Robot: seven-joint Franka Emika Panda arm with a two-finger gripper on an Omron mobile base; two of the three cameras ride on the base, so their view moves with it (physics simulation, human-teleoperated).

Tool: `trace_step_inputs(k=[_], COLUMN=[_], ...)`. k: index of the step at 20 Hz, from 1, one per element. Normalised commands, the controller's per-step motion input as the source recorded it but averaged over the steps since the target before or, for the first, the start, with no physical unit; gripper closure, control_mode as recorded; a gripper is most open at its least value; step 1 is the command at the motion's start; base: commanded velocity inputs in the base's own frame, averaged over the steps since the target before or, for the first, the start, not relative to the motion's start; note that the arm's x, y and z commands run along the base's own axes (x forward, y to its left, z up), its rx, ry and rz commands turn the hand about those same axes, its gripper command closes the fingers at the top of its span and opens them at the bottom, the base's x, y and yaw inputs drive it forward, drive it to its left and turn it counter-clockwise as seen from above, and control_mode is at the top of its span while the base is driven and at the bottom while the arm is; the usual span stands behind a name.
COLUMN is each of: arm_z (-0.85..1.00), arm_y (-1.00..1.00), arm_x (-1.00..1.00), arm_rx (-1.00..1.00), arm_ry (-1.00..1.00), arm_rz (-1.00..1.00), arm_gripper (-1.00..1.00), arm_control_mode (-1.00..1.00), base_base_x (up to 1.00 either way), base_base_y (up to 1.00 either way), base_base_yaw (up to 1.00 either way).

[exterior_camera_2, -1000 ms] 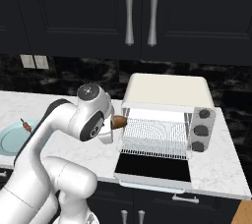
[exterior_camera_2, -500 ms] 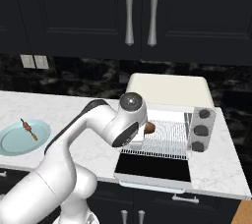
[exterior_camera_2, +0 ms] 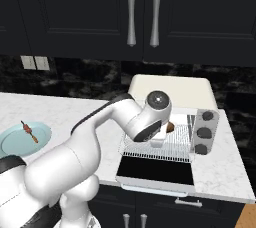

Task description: Pick up the kebab skewer and baguette bread, and place them inside the toaster oven. Close the toaster oven door and start by setting the timer.

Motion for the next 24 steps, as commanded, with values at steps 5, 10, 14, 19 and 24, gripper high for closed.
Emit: trace_step_inputs(k=[5, 10, 14, 19, 24], arm_z=[-0.08, -0.21, -0.33, -0.16, -0.03], arm_y=[-0.19, -0.13, 0.00, 0.00, 0.00], arm_x=[0.26, 0.14, 0.00, 0.05, 0.22], arm_rx=[0.00, 0.00, 0.00, 0.00, 0.00], arm_ry=[0.00, -0.01, -0.01, 0.00, 0.00], arm_rz=[0.00, 0.00, -0.01, -0.03, -0.03], arm_gripper=[1.00, 1.00, 1.00, 1.00, 1.00], arm_control_mode=[-1.00, -1.00, -1.00, -1.00, -1.00], base_base_x=[0.00, 0.00, 0.00, 0.00, 0.00], base_base_y=[0.00, 0.00, 0.00, 0.00, 0.00], base_base_yaw=[0.00, 0.00, 0.00, 0.00, 0.00])
